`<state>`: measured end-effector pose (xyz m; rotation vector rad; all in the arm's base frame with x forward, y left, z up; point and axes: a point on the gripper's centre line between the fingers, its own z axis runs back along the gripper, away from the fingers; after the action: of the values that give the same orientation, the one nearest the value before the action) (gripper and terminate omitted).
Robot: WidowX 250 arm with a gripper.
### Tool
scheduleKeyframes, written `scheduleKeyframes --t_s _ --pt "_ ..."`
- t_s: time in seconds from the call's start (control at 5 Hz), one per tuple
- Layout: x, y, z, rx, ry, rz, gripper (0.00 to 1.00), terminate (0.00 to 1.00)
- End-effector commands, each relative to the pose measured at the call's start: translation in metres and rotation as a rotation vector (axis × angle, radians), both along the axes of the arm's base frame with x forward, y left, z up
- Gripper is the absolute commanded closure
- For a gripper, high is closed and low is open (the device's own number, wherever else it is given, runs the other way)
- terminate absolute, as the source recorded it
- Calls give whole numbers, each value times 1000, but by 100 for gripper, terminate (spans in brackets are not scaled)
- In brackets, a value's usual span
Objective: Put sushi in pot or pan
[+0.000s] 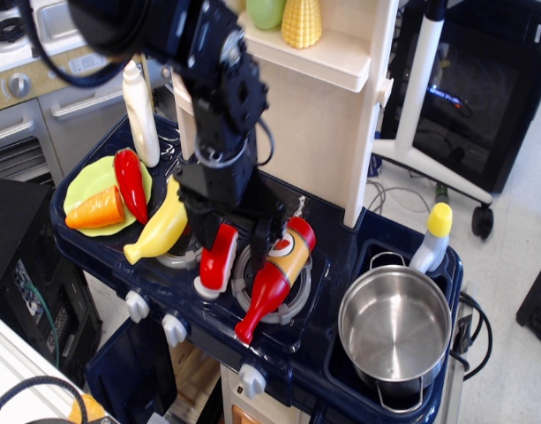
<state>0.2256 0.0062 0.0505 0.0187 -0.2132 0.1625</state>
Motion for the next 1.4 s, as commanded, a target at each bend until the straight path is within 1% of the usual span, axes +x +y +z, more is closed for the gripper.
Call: scheduleKeyframes --t_s 0.0,0.2,0.4,0.6,0.8,1.0,1.2 --pt "3 14 -10 -6 -14 -27 0 0" --pt "5 19 -22 -8 -37 -34 0 0" --pt "5 14 -24 15 -31 -16 100 0" --pt "3 8 -9 36 9 -24 100 0" --pt "3 -2 22 106 97 -32 100 0" --pt "9 -37 64 102 198 21 100 0" --pt "14 -85 64 71 208 78 100 0"
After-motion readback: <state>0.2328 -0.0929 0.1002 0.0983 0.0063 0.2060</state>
